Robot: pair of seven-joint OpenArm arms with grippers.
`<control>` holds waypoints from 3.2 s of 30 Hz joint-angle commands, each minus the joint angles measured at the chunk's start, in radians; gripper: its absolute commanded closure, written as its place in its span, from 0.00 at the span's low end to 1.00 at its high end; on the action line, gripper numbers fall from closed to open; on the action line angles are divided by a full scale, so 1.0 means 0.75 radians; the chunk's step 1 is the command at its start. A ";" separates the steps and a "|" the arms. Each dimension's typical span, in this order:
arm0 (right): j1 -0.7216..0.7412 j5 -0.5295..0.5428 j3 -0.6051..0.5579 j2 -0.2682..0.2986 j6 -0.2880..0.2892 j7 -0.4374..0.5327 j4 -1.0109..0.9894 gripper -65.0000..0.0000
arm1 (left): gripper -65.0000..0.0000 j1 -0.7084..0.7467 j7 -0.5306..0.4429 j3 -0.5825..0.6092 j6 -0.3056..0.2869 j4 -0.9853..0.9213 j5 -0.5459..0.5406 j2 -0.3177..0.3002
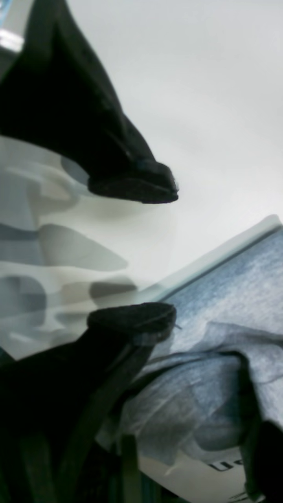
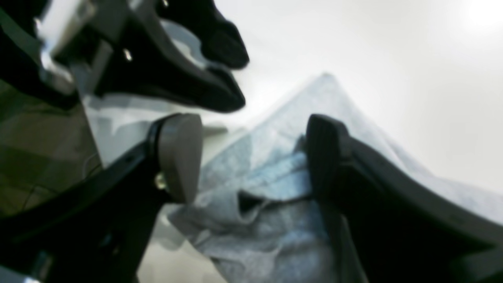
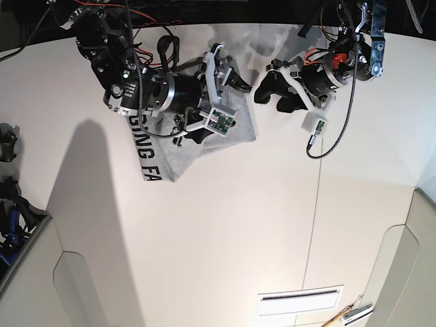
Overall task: Fold the T-shirt properly
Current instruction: 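Grasp the folded bundle end with the right gripper and fold it over, then grasp the bundle with both grippers and flip it over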
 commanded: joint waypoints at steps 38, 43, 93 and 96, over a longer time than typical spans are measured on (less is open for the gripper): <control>-0.155 0.420 0.911 -0.068 -0.108 -0.128 -0.166 1.00 | 0.33 -0.066 0.019 -0.031 -0.043 0.009 0.029 -0.008; -0.085 0.478 0.781 -0.072 -0.074 -0.066 -0.297 1.00 | 0.33 -0.066 0.019 -0.031 -0.044 0.009 0.022 -0.008; 0.378 0.284 0.684 -0.139 0.043 0.174 -0.834 1.00 | 0.97 0.002 -0.122 0.617 0.023 0.210 0.469 0.042; 0.377 0.236 0.631 -0.139 0.042 0.171 -0.834 1.00 | 0.97 -0.038 -0.122 0.616 0.024 0.127 0.474 0.051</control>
